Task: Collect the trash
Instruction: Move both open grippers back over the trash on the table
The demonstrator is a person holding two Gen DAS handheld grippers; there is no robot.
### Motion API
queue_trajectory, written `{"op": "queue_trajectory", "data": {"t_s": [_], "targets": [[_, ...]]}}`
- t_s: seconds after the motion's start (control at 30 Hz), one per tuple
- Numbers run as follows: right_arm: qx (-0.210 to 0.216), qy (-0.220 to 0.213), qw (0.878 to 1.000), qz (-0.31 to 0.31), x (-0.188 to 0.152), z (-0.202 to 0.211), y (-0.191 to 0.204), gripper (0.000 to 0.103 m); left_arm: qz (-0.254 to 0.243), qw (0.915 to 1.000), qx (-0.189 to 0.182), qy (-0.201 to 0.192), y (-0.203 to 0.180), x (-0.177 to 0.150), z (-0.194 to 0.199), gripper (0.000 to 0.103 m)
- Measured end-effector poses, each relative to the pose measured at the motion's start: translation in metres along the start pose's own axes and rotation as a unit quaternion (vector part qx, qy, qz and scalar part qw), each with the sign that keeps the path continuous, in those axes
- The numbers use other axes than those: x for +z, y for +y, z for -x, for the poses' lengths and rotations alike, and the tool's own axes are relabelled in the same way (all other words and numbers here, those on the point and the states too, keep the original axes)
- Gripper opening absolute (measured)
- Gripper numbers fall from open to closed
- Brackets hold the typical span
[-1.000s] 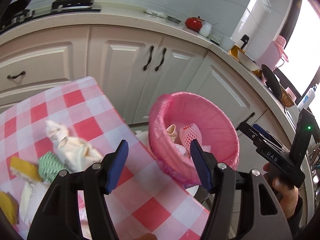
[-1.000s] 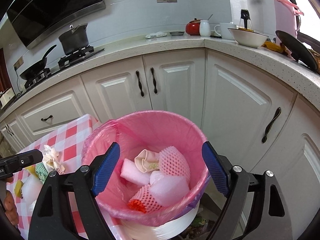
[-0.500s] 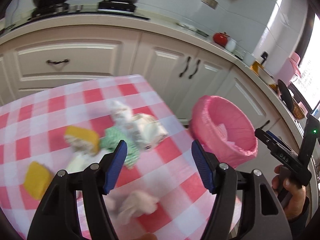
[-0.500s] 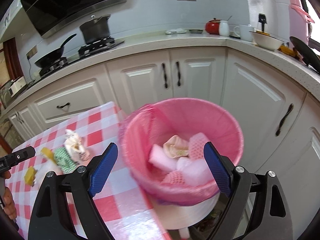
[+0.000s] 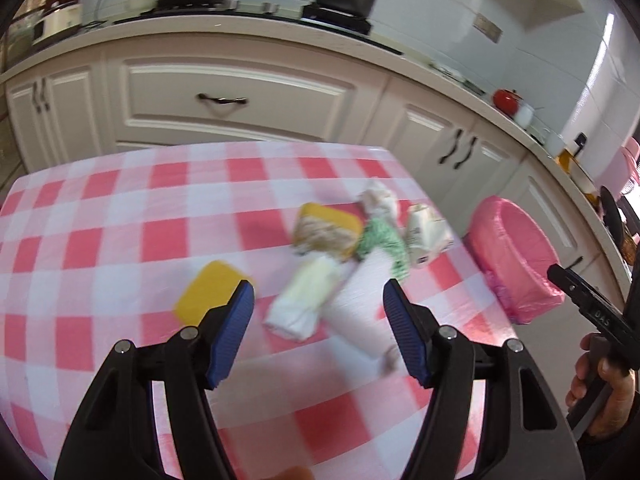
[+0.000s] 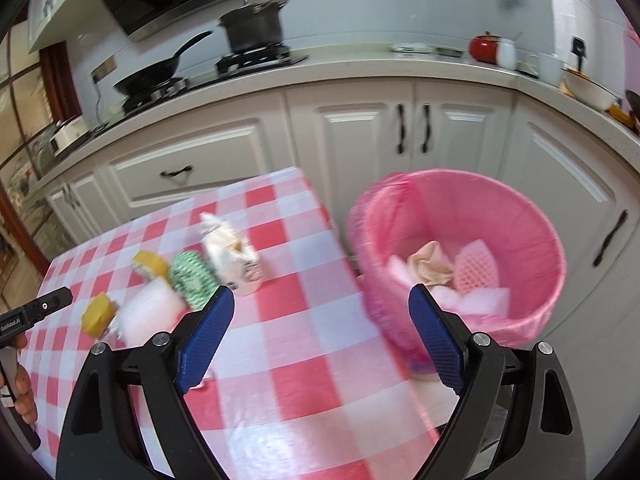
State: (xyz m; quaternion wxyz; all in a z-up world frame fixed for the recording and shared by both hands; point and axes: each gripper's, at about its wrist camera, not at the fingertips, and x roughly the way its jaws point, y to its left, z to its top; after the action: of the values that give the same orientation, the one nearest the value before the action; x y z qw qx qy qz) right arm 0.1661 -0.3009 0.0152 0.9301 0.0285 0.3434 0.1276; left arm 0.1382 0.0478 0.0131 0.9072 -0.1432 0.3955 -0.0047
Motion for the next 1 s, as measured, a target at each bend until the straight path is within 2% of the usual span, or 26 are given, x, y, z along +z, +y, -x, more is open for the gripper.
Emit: {"op": "queue_trajectory", "data": {"t_s": [0.2,0.53,0.77,1.0], "targets": [[0.026,0.015,0.999,0.013,-0.008,-0.006,0.037,0.085,0.002,0.9995,0.03,0.002,0.03,-0.013,0.009,0.065],[0.057,0.04,0.997,0.035,-0.018,-0.023,0.088,0.085,0.016,0.9982,0.058,0.005,0.069,-0.022,0.016,0.065],[0.081,0.06,0.994,0.052,-0.023,-0.042,0.126,0.085,0.023,0.9978,0.06,0.013,0.083,-0.026,0.012,0.065],[0.087,0.077,0.992,0.047,-0.021,-0.063,0.148,0.085,0.023,0.998,0.055,0.021,0.087,-0.026,0.006,0.065]]}}
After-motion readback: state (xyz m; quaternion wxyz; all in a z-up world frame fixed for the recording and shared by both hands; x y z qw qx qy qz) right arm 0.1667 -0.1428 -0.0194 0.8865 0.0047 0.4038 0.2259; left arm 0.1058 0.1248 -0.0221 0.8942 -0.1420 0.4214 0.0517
